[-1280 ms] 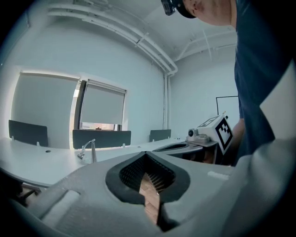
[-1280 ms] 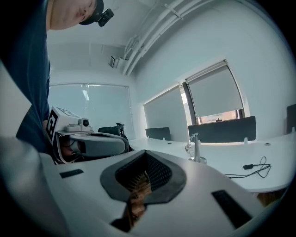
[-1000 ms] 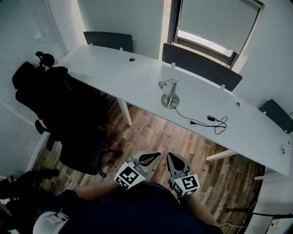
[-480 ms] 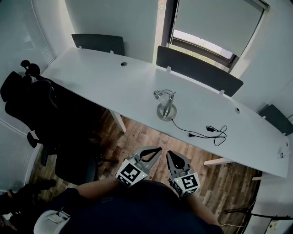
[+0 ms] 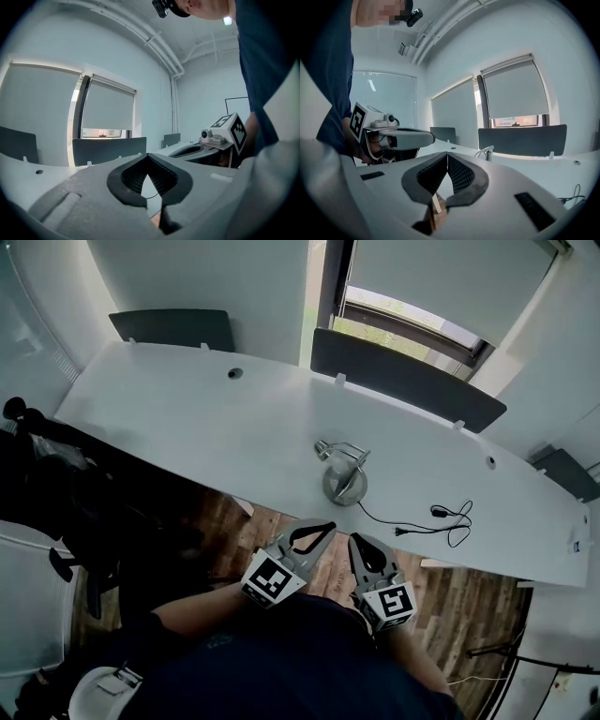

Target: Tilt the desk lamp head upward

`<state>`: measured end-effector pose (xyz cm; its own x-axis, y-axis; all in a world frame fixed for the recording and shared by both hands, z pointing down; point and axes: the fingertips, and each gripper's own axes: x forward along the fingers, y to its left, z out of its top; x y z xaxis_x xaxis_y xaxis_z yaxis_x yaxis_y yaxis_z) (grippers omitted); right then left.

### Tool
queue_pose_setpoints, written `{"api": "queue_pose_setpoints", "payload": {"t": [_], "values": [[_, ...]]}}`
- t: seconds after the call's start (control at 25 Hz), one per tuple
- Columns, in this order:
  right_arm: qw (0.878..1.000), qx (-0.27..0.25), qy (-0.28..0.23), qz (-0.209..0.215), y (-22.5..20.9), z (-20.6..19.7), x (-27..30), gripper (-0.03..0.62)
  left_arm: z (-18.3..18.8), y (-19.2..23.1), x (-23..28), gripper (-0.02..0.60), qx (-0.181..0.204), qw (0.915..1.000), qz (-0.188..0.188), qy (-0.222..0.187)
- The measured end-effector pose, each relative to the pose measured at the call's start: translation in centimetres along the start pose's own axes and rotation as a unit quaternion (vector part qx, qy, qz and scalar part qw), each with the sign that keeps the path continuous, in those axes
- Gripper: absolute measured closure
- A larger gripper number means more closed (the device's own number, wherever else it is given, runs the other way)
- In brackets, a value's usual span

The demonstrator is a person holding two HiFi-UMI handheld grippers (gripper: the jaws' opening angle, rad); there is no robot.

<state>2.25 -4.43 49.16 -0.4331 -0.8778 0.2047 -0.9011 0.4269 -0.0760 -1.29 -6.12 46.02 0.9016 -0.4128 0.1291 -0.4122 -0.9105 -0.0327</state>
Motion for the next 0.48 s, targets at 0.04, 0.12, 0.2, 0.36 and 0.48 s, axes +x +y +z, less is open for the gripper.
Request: {"api": "queue_pose_setpoints", "payload": {"t": [0.04,0.12,0.2,0.36,0.48], "values": [[1.0,0.0,-0.001,-0.005,-0.4,0.3,0.6,0.583,0.0,0.7,0.3,0.583,0.002,1.0,-0.002,0.002],[1.0,-0.001,0.0,-0.01,-1.0,0.5,1.5,0.583,-0.1,1.9,1.1,0.583,-0.008,1.0,-0.002,-0.004],[1.0,-0.002,0.006,-0.01,-1.8,0.6,2.1,0.583,-0.2,2.8,1.8,0.583,-0.01,0.9999,-0.002,-0.004],[1.0,0.003,0.019,-0.009,-3.6,0.3,3.2,0.583,-0.6,4.4,3.4,0.583,-0.005,0.9999,0.01,0.009],[1.0,0.004,0.027,-0.003,-5.1,-0.1,3.9,0.583,-1.3,5.4,4.8,0.583,-0.01,0.9995,0.024,0.017]]}}
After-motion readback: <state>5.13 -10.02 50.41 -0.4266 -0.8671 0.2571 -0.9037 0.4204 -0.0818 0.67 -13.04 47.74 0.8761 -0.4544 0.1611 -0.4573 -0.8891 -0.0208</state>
